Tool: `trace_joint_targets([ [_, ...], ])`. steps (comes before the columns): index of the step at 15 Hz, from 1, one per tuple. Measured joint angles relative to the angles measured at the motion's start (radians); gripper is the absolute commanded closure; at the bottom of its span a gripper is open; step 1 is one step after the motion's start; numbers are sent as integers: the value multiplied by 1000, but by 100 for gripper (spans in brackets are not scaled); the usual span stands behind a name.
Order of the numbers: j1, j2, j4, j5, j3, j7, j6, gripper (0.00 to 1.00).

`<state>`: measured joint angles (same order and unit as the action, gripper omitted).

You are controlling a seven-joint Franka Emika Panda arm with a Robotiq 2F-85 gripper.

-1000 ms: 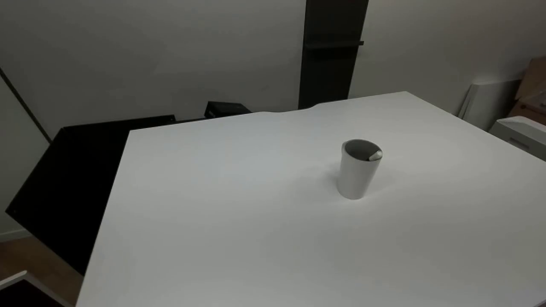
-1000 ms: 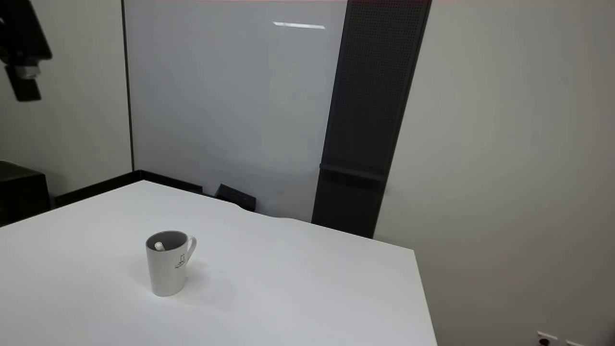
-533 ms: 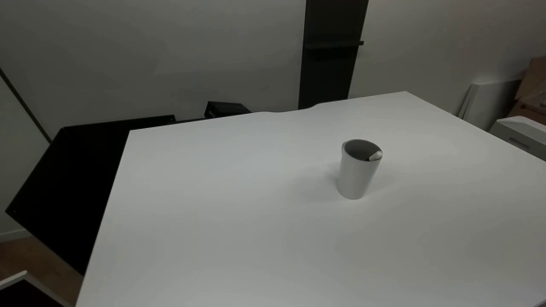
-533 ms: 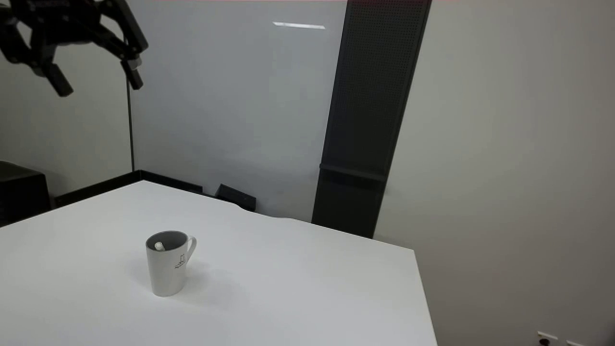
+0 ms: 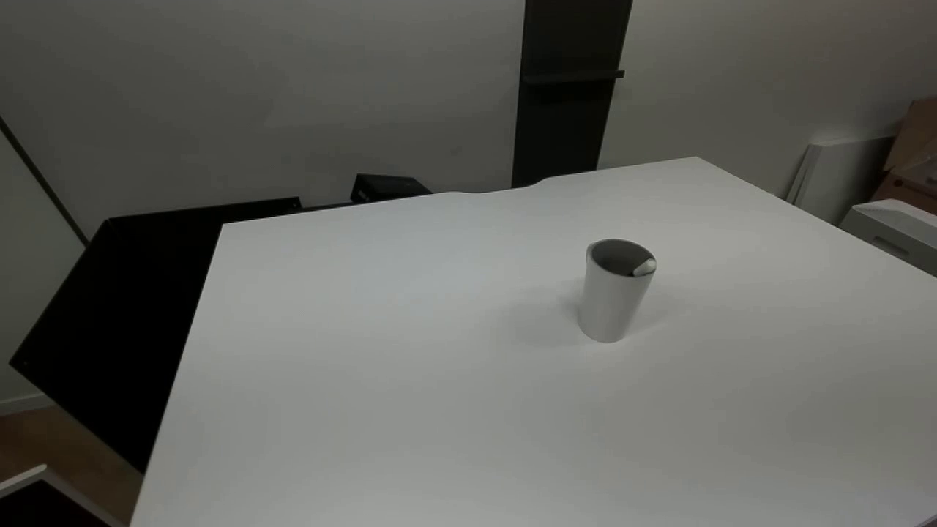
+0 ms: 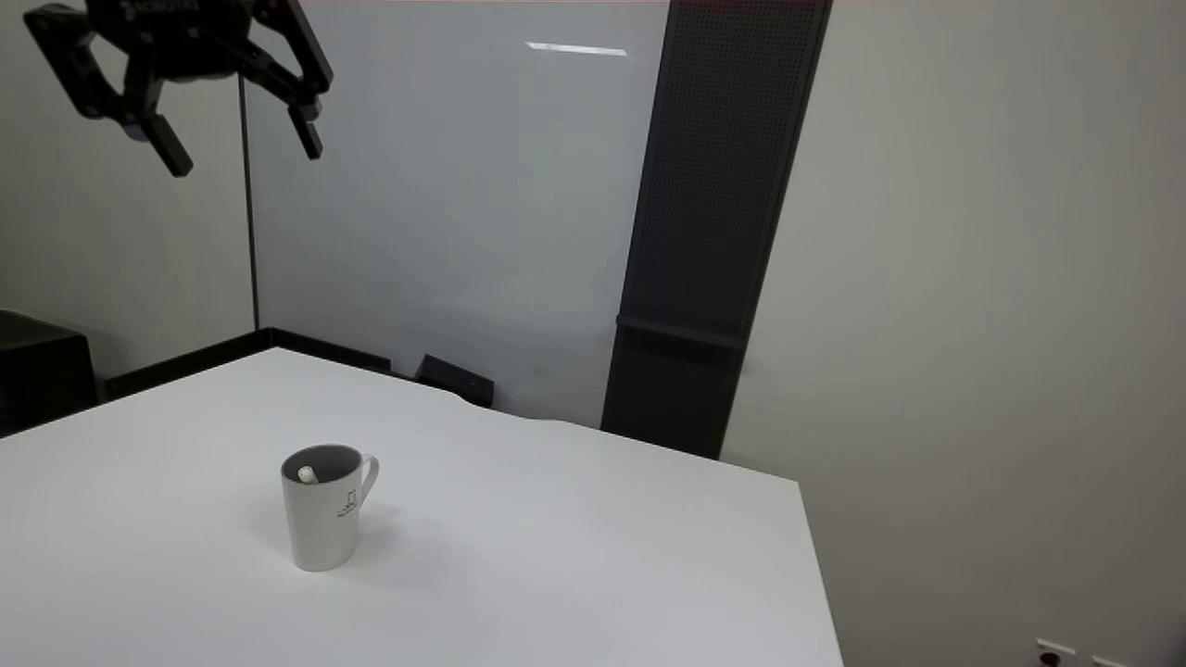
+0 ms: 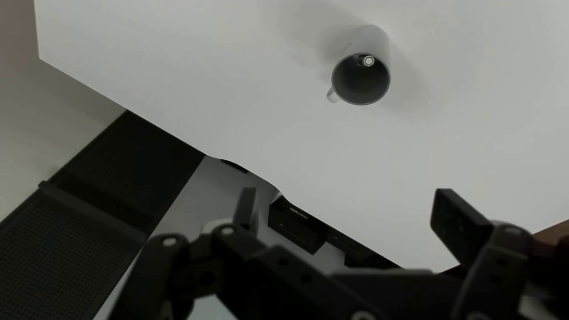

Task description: Remove the marker from the white cup and put it on the table

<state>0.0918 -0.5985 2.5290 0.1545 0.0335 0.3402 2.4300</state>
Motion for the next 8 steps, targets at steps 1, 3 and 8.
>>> trace_joint_targets([
  [1, 1, 0, 0, 0, 0, 0, 0, 0],
  [3, 1, 0, 0, 0, 0, 0, 0, 0],
  [8, 1, 21, 57, 2, -18, -11, 143, 0],
])
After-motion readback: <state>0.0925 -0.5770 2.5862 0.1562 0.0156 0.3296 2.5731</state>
